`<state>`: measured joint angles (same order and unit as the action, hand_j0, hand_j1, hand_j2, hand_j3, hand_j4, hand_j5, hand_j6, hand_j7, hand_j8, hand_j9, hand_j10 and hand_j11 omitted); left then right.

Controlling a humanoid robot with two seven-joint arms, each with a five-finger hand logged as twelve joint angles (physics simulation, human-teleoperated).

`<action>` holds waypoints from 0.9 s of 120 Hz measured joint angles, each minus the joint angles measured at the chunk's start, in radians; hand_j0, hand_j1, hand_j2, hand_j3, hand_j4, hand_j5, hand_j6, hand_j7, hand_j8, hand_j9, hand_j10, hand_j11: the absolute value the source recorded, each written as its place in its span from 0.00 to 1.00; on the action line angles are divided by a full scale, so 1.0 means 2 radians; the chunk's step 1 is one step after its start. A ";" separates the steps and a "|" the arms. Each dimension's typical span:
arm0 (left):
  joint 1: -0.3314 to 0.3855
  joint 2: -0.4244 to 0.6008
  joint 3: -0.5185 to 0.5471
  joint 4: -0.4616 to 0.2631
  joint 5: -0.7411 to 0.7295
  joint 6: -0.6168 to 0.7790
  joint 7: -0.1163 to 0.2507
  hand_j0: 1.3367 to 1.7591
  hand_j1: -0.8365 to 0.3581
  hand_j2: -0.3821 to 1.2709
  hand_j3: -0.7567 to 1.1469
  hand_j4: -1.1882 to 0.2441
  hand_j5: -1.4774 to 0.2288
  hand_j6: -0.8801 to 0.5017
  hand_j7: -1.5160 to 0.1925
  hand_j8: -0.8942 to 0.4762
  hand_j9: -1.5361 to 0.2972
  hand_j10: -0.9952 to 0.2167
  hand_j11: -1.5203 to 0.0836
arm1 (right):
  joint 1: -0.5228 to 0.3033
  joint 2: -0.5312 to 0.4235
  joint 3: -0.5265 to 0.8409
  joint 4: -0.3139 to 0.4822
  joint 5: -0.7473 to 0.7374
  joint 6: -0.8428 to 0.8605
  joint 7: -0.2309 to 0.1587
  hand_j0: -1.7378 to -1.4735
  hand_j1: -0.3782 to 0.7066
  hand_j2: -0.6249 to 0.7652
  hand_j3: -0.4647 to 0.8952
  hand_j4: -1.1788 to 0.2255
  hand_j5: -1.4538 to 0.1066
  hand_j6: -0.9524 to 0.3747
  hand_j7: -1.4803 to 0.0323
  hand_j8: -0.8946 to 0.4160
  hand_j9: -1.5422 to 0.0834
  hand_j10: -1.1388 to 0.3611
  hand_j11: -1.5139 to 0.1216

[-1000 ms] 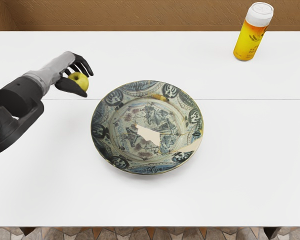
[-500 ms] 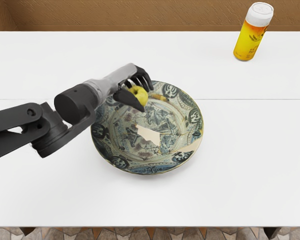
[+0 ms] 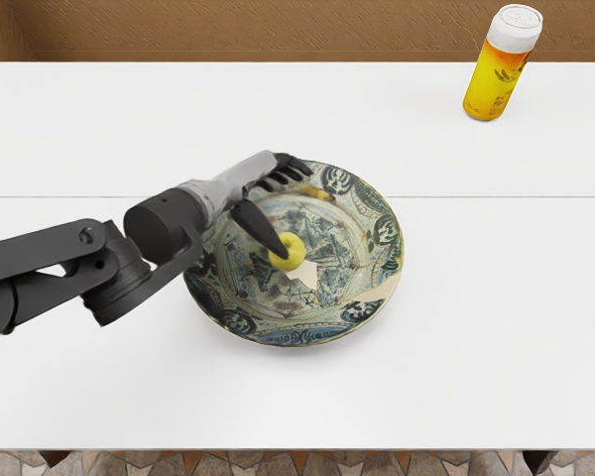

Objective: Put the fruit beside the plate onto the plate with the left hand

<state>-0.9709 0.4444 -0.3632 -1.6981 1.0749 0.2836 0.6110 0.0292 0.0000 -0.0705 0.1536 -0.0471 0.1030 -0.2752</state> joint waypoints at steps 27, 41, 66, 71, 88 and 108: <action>-0.035 0.053 -0.054 -0.019 -0.189 -0.042 0.000 0.76 0.89 0.26 0.40 0.75 0.77 0.56 0.79 0.59 0.75 0.73 0.85 | 0.001 0.000 0.000 0.000 0.000 0.000 0.000 0.30 0.03 0.45 0.34 0.84 0.93 0.72 0.98 0.68 0.95 0.76 0.93; -0.025 0.196 -0.123 -0.024 -0.373 -0.199 0.000 0.76 0.93 0.25 0.40 0.78 0.81 0.59 0.83 0.61 0.78 0.76 0.89 | 0.001 0.000 0.000 0.003 0.000 0.001 0.000 0.30 0.03 0.45 0.34 0.84 0.93 0.72 0.98 0.68 0.95 0.76 0.93; 0.084 0.475 -0.153 -0.014 -0.691 -0.411 0.000 0.76 0.96 0.24 0.40 0.80 0.84 0.61 0.86 0.63 0.81 0.79 0.92 | 0.004 0.000 0.002 0.013 0.003 0.001 0.000 0.30 0.03 0.45 0.34 0.84 0.93 0.72 0.98 0.68 0.95 0.76 0.93; 0.080 0.479 -0.152 -0.011 -0.731 -0.423 0.000 0.76 0.96 0.24 0.40 0.81 0.84 0.61 0.86 0.63 0.81 0.80 0.92 | 0.004 0.000 0.003 0.014 0.004 0.001 0.000 0.30 0.03 0.45 0.34 0.84 0.93 0.72 0.98 0.68 0.95 0.76 0.93; 0.064 0.442 -0.149 -0.007 -0.833 -0.442 0.000 0.76 0.97 0.23 0.40 0.82 0.85 0.62 0.87 0.64 0.82 0.80 0.93 | 0.005 0.000 0.003 0.016 0.004 0.001 0.000 0.30 0.03 0.45 0.34 0.84 0.93 0.72 0.98 0.68 0.95 0.76 0.93; 0.064 0.413 -0.148 -0.007 -0.869 -0.447 0.000 0.76 0.97 0.23 0.40 0.82 0.85 0.63 0.87 0.64 0.83 0.81 0.93 | 0.005 0.000 0.003 0.017 0.004 0.001 0.000 0.30 0.03 0.45 0.34 0.84 0.93 0.72 0.98 0.68 0.95 0.76 0.93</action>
<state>-0.8428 1.2710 -0.6589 -1.7126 -0.6635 -0.6097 0.6108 0.0383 0.0000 -0.0653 0.1868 -0.0391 0.1056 -0.2761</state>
